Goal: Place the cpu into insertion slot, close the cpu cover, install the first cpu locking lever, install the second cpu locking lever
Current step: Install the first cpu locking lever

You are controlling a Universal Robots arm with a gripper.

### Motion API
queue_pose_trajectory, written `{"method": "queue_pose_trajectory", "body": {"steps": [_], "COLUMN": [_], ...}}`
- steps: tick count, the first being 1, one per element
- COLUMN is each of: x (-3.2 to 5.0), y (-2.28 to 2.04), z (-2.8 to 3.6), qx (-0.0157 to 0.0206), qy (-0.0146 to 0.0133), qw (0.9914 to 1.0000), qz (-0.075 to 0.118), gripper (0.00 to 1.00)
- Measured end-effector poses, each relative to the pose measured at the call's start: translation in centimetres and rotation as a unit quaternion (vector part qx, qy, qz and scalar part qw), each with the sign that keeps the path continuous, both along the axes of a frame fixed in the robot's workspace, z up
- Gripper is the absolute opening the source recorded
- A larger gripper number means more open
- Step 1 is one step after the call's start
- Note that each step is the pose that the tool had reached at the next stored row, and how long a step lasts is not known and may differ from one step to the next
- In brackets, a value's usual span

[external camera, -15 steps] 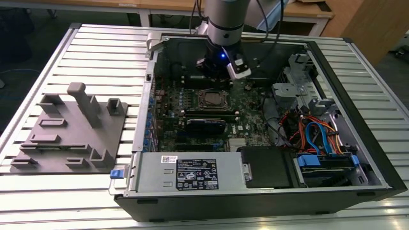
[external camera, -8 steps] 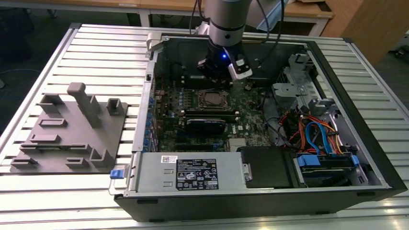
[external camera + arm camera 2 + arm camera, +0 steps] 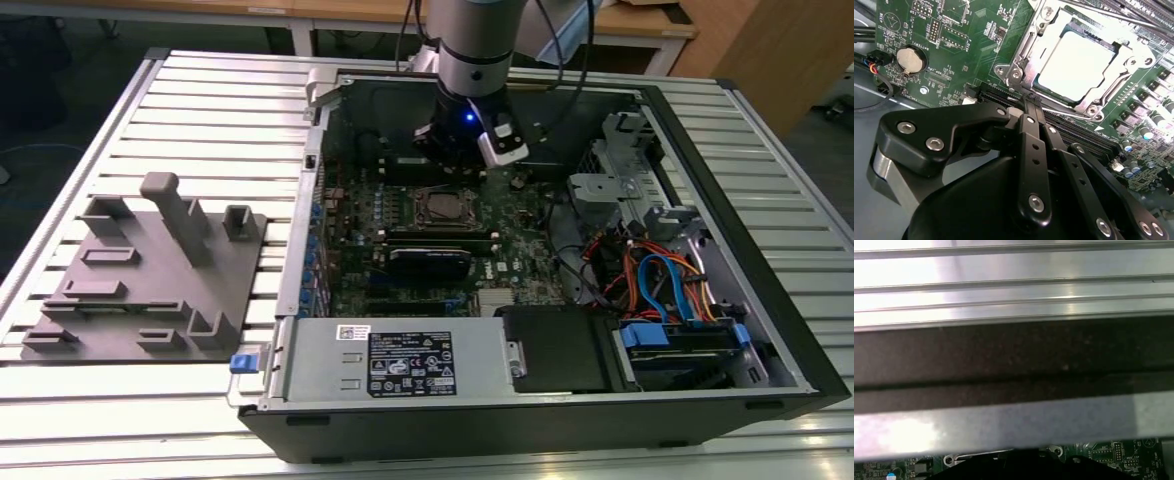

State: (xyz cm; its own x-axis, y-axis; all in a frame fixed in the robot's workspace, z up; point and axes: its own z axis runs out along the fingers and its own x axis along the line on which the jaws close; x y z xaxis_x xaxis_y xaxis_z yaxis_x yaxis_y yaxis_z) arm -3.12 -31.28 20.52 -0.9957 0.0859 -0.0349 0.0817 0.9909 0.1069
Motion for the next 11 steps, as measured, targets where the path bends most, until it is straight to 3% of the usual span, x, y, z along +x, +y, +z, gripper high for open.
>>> {"method": "queue_pose_trajectory", "body": {"steps": [11], "x": [0.09], "y": [0.01], "z": [-0.29], "qx": [-0.0014], "qy": [0.0001], "qw": [1.00000], "qz": [0.000], "gripper": [0.11]}}
